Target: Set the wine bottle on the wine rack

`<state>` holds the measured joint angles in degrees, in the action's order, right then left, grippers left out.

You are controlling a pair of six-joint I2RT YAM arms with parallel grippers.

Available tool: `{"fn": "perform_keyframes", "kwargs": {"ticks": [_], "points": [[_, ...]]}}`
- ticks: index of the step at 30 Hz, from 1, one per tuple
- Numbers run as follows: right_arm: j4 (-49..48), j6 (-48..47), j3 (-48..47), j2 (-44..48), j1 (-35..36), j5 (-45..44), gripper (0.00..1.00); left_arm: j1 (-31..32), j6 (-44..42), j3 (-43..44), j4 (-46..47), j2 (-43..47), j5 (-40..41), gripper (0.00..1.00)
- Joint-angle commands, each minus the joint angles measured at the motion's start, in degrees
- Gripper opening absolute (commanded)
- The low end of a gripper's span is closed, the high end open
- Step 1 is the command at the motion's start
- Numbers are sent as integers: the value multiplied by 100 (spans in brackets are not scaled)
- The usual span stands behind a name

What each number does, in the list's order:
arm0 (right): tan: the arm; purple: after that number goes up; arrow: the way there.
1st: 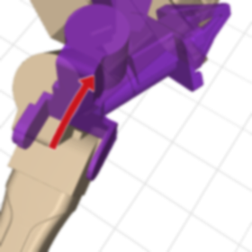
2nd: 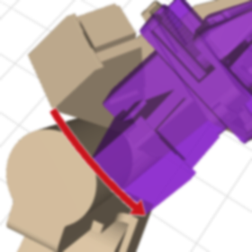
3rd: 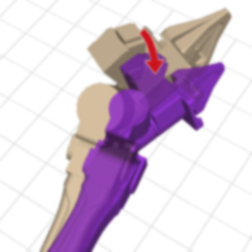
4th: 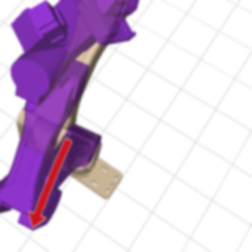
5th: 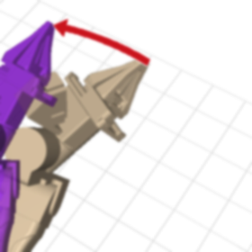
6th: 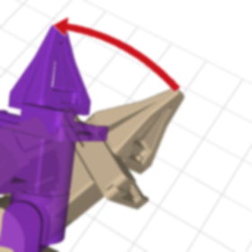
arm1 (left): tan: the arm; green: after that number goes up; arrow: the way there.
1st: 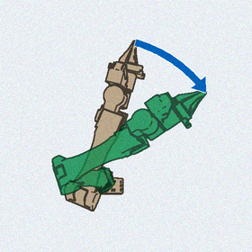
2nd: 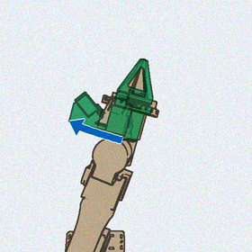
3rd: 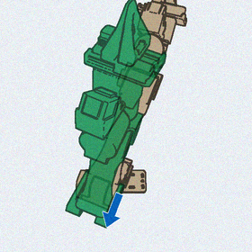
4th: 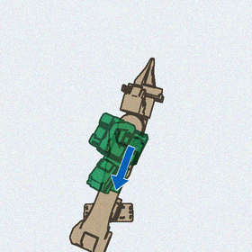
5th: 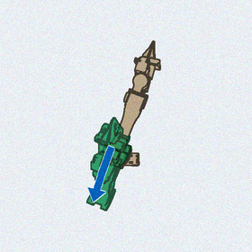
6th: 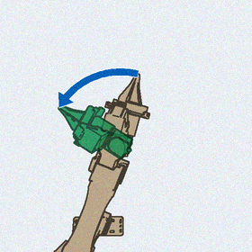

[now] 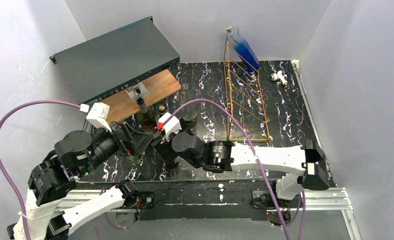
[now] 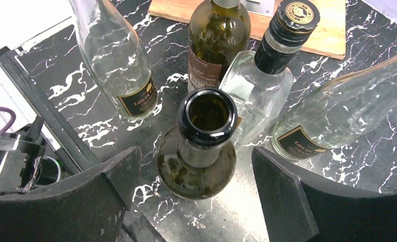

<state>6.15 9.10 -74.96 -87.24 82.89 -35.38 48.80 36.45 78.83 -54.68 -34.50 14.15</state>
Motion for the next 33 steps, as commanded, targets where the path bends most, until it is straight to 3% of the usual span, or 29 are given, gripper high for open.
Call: {"fn": "perform_keyframes", "kwargs": {"ticks": [1, 5, 12, 21, 31, 33], "points": [[-426, 144, -349, -251, 8, -372, 88, -32, -43, 179, -59, -99, 155, 98], [-707, 78, -406, -473, 8, -511, 83, -30, -76, 244, -60, -67, 246, 98], [-892, 23, -417, -659, -1, -631, 64, -37, -135, 217, -55, 107, 466, 98], [-1125, -10, -278, -689, -27, -596, 52, -37, -242, 233, -53, 33, 479, 98], [-981, -172, -248, -474, -54, -537, 3, -35, -262, 199, -53, 5, 453, 98], [-825, -198, -297, -335, -69, -544, 1, -37, -261, 182, -57, 17, 440, 98]]}}
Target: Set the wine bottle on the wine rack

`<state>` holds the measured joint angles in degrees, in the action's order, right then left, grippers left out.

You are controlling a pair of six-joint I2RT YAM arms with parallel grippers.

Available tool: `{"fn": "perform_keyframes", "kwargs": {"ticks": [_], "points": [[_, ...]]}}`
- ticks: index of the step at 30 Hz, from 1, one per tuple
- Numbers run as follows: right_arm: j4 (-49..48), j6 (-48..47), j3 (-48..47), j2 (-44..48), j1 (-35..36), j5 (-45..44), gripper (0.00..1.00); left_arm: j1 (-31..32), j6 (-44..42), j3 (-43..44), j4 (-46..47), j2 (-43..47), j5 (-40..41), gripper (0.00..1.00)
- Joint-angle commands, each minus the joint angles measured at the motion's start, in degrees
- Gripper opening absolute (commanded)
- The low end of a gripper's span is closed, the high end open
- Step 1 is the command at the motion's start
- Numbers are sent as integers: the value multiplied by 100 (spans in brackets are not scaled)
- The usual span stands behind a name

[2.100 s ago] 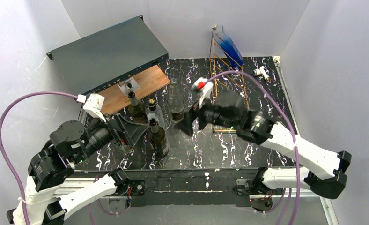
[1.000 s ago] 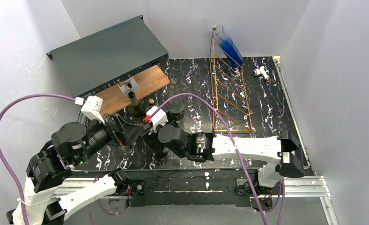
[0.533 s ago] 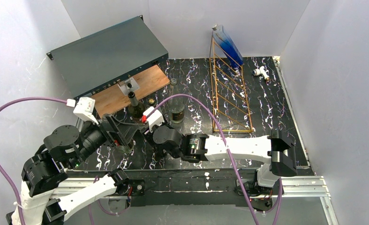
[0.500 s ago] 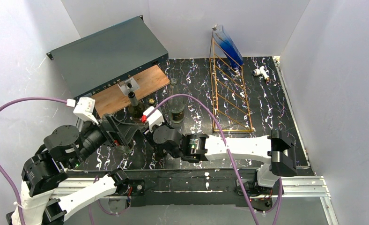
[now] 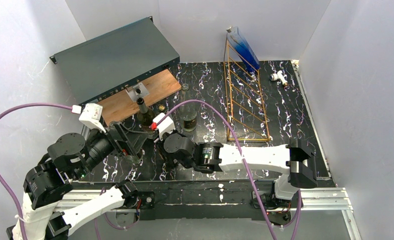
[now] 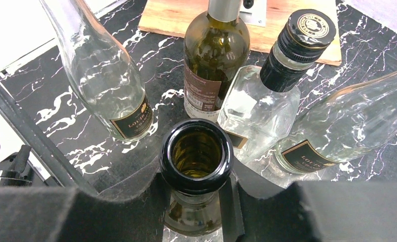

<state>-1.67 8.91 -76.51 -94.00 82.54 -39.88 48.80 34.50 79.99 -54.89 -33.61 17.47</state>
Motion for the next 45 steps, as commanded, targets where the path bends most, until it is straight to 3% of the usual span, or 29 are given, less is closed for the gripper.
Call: {"fn": "perform_keyframes", "kwargs": {"ticks": [1, 13, 22, 38, 45], "points": [[25, -179, -154, 430, -43, -62, 1, -35, -66, 54, -34, -66, 107, 98], [955, 270, -476, 1402, -242, 655, 1, -31, -150, 121, -12, -252, 80, 99], [1925, 258, -1322, 1625, -550, 1280, 1, -37, -105, 91, 46, -454, -187, 99], [2283, -410, -2474, 2095, -652, 649, 1, -37, -44, -113, 264, -608, -451, 99], [2248, -1031, -3286, 1800, -652, -270, 1, -37, -58, -69, 267, -681, -491, 99]]}}
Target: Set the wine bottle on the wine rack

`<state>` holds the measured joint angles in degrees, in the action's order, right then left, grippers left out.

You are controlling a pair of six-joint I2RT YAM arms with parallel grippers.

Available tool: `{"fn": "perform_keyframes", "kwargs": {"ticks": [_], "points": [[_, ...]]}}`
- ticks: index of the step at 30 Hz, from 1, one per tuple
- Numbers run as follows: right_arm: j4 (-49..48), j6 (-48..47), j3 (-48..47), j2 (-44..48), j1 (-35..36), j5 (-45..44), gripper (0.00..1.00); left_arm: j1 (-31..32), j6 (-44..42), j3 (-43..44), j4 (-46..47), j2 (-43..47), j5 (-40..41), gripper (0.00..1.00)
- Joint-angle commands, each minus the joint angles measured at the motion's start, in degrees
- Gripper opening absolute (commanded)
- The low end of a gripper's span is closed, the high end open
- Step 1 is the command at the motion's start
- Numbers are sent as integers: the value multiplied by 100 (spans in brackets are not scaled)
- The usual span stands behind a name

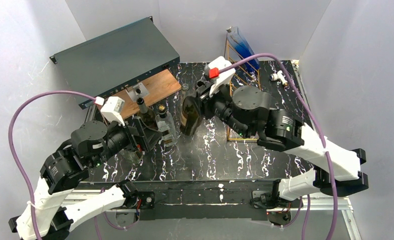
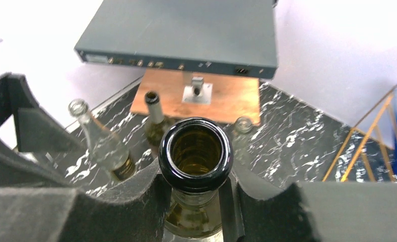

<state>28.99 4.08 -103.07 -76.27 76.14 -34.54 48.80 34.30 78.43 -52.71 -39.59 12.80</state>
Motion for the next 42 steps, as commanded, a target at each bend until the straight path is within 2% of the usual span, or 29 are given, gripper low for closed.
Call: {"fn": "perform_keyframes", "kwargs": {"ticks": [1, 7, 12, 23, 28, 35, 38, 42], "points": [[-889, -706, -721, -31, -11, -982, 1, -32, -50, 95, 50, -96, -23, 99], [-1864, -2173, -1254, -627, -27, -2330, 1, -37, -62, 149, -5, -180, -16, 99], [-2600, -3332, -1801, -1187, -262, -2682, 1, -37, 157, 99, -11, -241, -219, 99], [-2739, -3357, -2259, -1845, -1621, -2215, 1, -34, -132, 239, -255, -924, -798, 99], [-2774, -3440, -2420, -2247, -2240, -2280, 1, -32, -213, 332, -138, -968, -339, 99], [-2846, -3580, -2785, -2931, -2824, -2659, 1, -35, -1026, 903, -311, -1061, 243, 99], [-3273, -3914, -2782, -3101, -2977, -2891, 1, -32, -1205, 941, -213, -1042, 336, 99], [-3450, -4006, -2795, -3236, -3323, -2780, 1, -33, -1425, 986, -212, -1083, 498, 99]]}}
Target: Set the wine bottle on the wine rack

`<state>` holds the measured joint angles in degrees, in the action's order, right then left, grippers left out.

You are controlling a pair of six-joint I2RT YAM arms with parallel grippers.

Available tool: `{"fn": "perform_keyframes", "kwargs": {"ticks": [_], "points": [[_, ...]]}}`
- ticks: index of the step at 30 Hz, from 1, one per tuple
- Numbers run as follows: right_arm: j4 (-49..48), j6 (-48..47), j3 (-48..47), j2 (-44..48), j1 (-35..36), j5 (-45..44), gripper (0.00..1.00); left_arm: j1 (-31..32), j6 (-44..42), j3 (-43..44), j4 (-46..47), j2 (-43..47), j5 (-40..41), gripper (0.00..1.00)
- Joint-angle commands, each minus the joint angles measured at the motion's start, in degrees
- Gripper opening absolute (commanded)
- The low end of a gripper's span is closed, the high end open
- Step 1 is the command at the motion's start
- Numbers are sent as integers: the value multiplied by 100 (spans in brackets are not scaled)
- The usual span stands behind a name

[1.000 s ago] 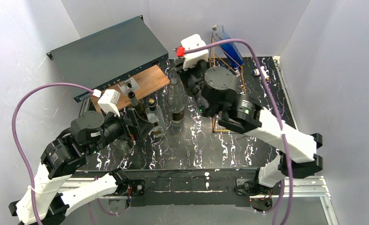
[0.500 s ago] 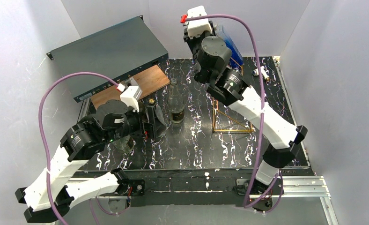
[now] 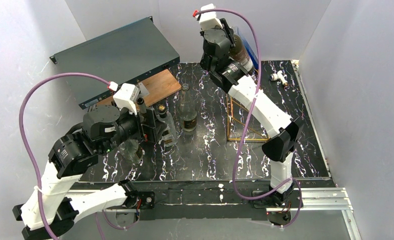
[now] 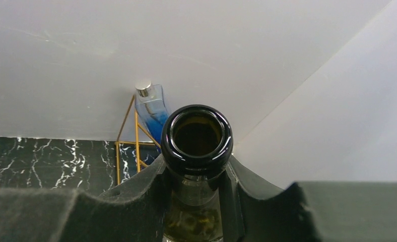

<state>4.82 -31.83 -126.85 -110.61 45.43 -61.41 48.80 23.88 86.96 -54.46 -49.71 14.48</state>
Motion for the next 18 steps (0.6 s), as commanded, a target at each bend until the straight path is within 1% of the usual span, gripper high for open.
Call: {"fn": "perform_keyframes", "kwargs": {"ticks": [1, 5, 8, 14, 18], "points": [[-1035, -388, -426, 156, -334, -72, 1, -36, -403, 131, -38, -92, 335, 99], [-1036, -279, -420, -28, -498, 26, 1, -32, -501, 116, -4, -207, 319, 99], [-1116, -268, -420, -187, -528, -69, 1, -37, -560, 123, 37, -251, 324, 99], [-1758, -626, -455, -671, -825, -331, 1, -32, -664, 68, 93, -200, 388, 99], [-1958, -843, -719, -1121, -1144, -323, 1, -36, -649, -14, 94, -158, 357, 99]]}}
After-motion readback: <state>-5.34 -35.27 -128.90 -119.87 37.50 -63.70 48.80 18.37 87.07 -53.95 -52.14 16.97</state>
